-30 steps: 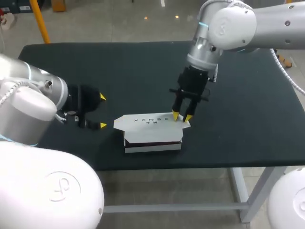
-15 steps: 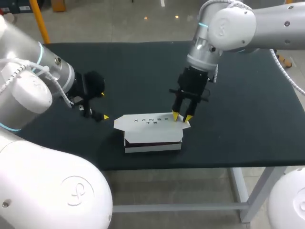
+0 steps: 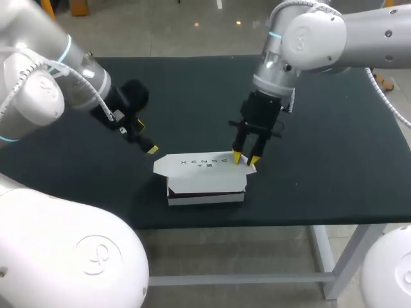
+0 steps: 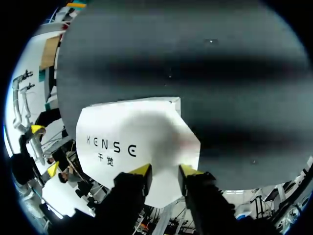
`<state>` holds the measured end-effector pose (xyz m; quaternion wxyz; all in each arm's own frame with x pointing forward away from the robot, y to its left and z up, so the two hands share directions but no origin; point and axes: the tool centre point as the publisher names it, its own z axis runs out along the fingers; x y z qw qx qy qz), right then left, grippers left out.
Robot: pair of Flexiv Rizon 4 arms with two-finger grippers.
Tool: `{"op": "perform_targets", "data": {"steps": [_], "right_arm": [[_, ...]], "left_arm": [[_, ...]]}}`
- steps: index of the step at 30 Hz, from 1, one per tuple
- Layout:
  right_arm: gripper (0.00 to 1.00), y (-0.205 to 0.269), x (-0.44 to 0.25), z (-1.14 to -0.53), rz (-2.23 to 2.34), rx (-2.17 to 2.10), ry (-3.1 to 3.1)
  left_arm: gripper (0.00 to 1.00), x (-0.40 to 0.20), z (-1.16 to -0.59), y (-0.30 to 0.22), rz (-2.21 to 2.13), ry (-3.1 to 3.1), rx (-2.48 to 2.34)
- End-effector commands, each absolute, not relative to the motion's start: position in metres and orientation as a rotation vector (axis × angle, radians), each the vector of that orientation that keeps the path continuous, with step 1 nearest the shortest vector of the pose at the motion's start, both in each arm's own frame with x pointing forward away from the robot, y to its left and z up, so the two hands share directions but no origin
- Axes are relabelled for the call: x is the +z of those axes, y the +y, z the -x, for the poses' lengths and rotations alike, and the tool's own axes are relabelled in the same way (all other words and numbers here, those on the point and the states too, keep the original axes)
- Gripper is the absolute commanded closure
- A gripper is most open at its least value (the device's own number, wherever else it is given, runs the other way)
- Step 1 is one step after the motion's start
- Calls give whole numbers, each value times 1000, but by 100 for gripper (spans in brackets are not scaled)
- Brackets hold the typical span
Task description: Assemble the packaging by folding the flat box into shape, placing the metal phone stand inside, and closing the box properly
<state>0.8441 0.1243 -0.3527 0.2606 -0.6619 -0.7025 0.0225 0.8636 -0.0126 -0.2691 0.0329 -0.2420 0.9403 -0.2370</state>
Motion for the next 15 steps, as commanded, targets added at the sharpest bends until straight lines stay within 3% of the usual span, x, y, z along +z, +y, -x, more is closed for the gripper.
{"op": "perform_targets", "data": {"steps": [1, 13, 15], "right_arm": [[60, 125, -353, -842, 1796, 61, -1905], [58, 126, -351, -841, 1804, 36, -1902], [58, 126, -350, -840, 1803, 35, -1901]], "left_arm": [[0, -270, -871, -17, 1576, 2712, -557], [0, -270, -871, -17, 1576, 2712, -557], [0, -270, -878, -21, 1756, 2698, -578]]}}
